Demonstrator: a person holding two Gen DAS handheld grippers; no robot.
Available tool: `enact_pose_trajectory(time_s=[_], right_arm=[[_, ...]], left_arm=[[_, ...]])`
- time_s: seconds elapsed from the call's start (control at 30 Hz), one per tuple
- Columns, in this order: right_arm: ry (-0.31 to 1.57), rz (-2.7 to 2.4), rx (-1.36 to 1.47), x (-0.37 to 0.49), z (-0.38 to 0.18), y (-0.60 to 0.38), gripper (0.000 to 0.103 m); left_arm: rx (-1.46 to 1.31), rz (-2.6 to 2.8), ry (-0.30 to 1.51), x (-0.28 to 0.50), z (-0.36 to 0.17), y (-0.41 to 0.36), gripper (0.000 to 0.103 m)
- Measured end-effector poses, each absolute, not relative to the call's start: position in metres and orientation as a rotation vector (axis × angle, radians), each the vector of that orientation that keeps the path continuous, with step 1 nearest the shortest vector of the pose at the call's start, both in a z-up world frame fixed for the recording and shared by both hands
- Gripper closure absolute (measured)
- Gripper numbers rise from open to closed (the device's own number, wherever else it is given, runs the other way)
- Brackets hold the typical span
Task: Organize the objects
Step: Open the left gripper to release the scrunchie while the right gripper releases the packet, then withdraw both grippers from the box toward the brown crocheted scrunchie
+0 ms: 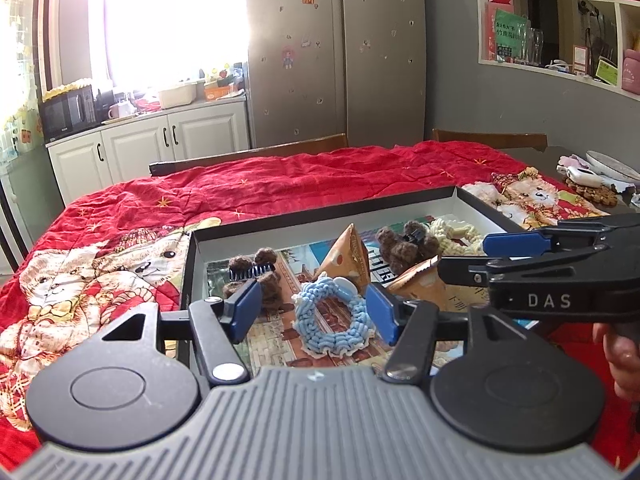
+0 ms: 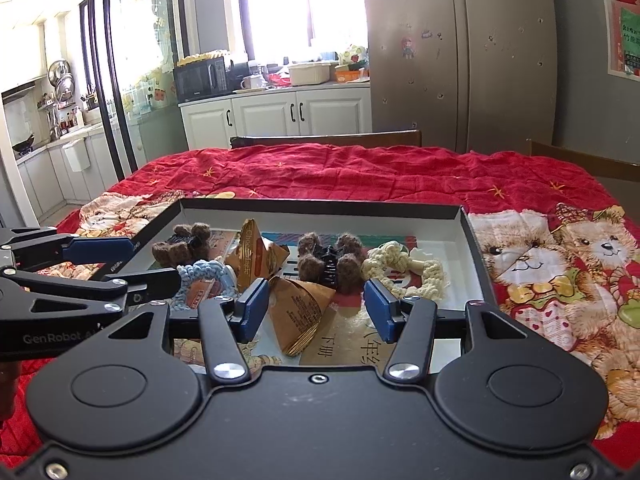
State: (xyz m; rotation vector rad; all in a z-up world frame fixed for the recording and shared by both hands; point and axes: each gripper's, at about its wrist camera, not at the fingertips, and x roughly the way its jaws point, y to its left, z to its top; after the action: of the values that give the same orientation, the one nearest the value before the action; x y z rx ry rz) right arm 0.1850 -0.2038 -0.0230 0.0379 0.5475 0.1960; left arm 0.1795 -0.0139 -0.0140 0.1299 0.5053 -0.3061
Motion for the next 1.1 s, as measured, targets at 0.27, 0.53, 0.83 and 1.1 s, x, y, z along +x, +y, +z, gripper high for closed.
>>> enact_pose_trajectory(time_s=[0.27,0.53,0.83,1.1], right_arm=[[0.548,0.188,0.056,0.174,-0.017,-0.214,0.051],[0.545,0.187,0.060,0.157,-0.009,-0.223,0.051],[0.537,0.203,0.047,0.134,0.001,-0.231,0.050],[0.524,0.224,0.034,0.105,0.007,-0.232,0.050]], left_arm=[[0.129,-0.310,0.485,0.168,-0.005,-0.009,0.027],[0.127,-0.309,0.482,0.158,0.001,-0.003,0.027],[0.139,-0.316,0.471,0.136,0.006,0.006,0.026],[0.159,-0.370,0.462,0.106,0.007,0.003,0.025]])
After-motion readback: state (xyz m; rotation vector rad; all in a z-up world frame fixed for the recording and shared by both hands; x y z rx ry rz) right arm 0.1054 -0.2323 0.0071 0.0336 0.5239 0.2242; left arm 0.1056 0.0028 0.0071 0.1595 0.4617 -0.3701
